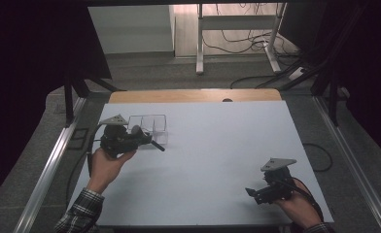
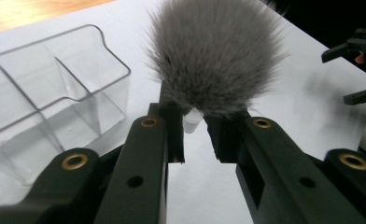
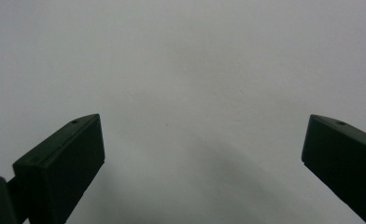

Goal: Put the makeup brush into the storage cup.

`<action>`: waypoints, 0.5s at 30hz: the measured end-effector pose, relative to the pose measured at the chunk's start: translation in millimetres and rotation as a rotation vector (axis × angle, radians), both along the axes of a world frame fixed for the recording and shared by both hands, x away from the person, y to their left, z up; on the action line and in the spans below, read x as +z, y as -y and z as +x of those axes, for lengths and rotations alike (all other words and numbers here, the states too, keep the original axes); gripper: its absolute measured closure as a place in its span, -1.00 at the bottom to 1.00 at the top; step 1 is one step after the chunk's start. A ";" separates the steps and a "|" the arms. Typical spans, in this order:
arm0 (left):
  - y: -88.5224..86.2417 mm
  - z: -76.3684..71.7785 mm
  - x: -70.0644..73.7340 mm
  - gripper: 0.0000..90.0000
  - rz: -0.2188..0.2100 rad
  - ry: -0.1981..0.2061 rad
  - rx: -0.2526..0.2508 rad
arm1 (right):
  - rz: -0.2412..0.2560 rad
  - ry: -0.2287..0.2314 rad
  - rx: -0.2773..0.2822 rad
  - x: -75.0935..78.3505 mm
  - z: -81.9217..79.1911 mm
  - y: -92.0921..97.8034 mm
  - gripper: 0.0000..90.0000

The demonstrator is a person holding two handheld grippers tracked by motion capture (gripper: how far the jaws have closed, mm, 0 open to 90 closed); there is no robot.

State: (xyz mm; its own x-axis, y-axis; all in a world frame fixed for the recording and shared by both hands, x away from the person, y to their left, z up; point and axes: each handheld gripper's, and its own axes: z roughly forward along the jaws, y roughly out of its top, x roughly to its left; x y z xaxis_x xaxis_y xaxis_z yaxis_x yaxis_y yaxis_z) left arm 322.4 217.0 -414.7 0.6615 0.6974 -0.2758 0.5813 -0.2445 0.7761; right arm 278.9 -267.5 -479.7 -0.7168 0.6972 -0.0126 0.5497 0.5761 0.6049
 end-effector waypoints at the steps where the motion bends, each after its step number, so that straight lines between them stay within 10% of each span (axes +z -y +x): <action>1: 0.0 0.0 0.0 0.71 0.000 0.000 0.000 | 0.001 -0.005 -0.004 -0.2 -0.3 0.6 -1.00; 15: -3.6 10.4 15.9 0.71 0.039 0.044 0.035 | -0.002 -0.009 -0.023 -1.5 -3.5 11.4 -1.00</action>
State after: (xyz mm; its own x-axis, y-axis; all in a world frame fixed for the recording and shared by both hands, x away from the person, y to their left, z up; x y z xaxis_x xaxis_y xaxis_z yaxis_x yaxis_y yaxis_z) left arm 332.8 220.6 -398.8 0.6475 0.7300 -0.2187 0.5553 -0.2553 0.7915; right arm 275.4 -278.9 -481.1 -0.7006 0.7135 -0.0078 0.5682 0.5644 0.5989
